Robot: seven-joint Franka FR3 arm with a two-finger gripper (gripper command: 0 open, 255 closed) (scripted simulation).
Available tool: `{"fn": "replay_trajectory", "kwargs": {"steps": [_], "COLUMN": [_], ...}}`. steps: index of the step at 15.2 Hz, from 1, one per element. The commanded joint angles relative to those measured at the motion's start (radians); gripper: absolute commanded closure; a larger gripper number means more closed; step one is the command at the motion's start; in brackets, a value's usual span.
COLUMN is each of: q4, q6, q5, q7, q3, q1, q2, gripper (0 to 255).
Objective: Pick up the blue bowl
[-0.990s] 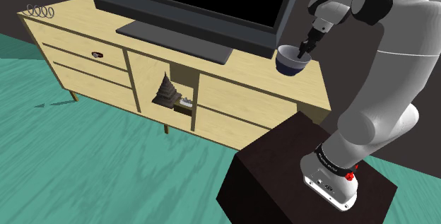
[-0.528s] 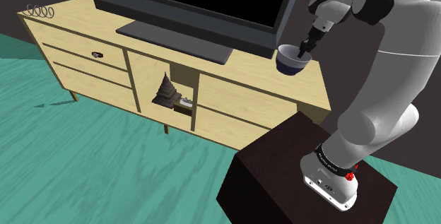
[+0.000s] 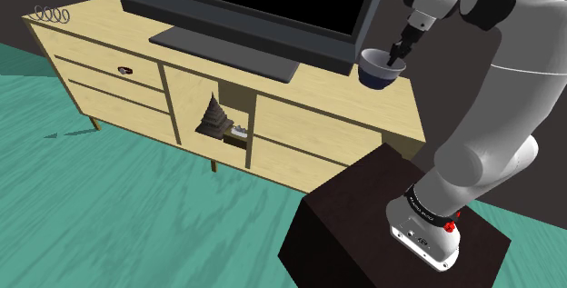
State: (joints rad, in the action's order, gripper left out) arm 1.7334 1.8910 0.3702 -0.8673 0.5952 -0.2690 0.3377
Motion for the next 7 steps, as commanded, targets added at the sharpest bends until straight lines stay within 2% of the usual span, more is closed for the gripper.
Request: {"fn": "replay_trajectory", "kwargs": {"steps": [1, 7], "q4": [-0.019, -0.055], "q6": [-0.023, -0.071], "q5": [-0.006, -0.019], "q7": [0.007, 0.022], "q3": [0.002, 0.007], "q1": [0.0, 0.0], "q2": [-0.006, -0.022], "gripper": [255, 255]}}
